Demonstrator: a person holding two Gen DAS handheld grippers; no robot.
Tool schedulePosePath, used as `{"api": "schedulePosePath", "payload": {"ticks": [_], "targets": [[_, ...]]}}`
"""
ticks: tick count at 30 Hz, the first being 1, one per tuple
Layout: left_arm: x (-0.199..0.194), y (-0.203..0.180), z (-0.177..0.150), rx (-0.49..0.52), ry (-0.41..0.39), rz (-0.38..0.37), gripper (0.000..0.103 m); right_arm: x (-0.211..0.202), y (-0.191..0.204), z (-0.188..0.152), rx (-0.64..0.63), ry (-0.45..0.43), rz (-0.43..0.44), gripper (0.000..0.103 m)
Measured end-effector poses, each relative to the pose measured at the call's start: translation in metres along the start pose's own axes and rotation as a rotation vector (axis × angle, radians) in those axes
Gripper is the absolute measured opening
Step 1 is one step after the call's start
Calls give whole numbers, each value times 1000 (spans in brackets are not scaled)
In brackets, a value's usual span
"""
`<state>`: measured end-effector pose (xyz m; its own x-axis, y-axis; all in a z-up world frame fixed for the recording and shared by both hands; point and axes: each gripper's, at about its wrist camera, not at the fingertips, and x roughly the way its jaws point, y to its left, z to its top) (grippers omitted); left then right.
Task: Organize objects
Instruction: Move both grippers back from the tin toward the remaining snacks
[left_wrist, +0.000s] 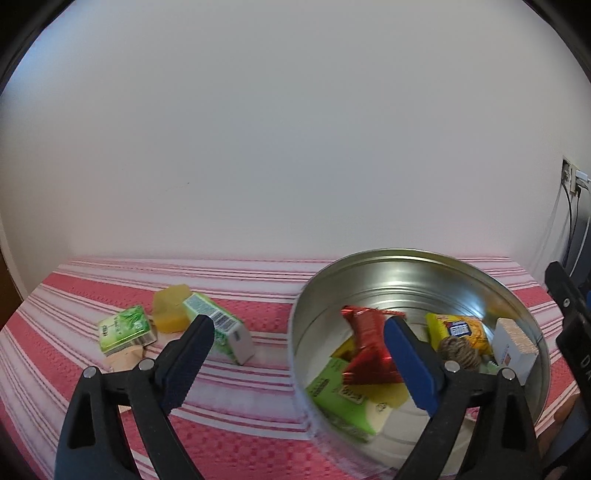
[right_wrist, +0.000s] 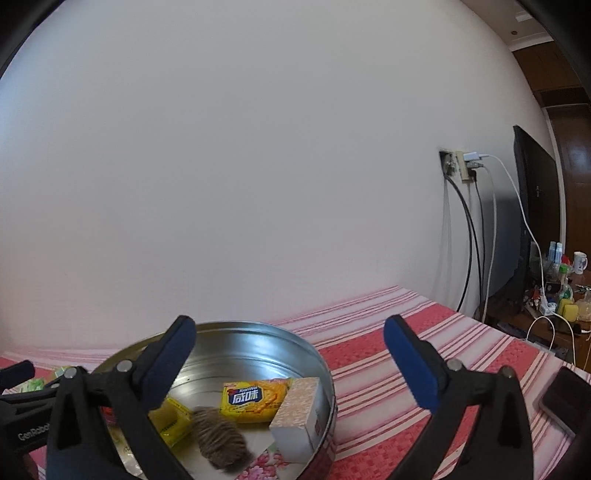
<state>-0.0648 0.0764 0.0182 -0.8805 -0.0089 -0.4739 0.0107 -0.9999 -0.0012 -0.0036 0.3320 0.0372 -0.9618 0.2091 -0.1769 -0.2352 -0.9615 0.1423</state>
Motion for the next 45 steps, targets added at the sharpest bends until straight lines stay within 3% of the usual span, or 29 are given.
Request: {"api": "schedulePosePath", "payload": {"ticks": [10,27,45], "targets": [[-3,27,-6,-6,-4,61,94,-7,-5,1,23,-24,-70,103],[-10,77,-16,-1,1,146,94,-25,16,-7,41,-4,-105,103],[-9,124,-21,-21,22,170,94,-46,85,-24,31,31,-9,103]]}}
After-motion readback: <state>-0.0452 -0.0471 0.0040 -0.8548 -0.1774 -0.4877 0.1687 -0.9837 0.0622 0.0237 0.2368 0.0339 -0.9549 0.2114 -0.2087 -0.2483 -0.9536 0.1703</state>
